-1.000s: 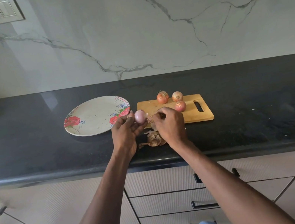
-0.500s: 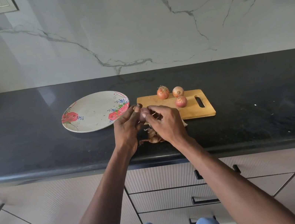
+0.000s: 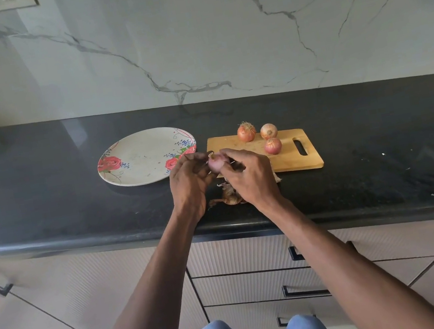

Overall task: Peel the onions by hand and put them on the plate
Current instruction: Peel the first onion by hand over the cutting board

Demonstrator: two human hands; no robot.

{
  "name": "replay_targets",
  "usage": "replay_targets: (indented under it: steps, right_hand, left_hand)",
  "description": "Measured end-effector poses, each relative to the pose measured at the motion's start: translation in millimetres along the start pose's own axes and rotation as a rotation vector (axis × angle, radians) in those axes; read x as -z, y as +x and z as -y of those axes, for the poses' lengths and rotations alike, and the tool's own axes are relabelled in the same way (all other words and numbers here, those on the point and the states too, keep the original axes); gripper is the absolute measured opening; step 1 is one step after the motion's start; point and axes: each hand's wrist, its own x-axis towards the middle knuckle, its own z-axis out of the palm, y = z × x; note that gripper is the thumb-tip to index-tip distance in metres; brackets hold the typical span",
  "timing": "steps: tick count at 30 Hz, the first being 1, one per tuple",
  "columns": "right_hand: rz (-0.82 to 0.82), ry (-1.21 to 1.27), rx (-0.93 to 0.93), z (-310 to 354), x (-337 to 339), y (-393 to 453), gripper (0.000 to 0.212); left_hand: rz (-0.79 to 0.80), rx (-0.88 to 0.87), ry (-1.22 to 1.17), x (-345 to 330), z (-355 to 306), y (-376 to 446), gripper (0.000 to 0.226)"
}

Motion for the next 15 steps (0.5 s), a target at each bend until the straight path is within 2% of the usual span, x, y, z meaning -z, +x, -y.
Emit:
replay_targets:
  steps: [4,7,15]
  right_hand:
    - [-0.043,-0.015,-0.077,-3.4,-0.6,0.1,0.022]
    - [-0.019,-0.049,-0.088,-7.8,-2.3,0.4,0.023]
    - [-0.045,-0.143,-0.007,-7.0,-5.7,-0.9,0.036]
  left_hand:
    - [0.067,0.084,0.033,-2.5,1.0,1.2,0.034]
    - [0.147,0.0,0.196,-0.5,5.6,0.2,0.023]
    - [0.132,-0.08,0.325,-1.2,8.6,-2.5,0.022]
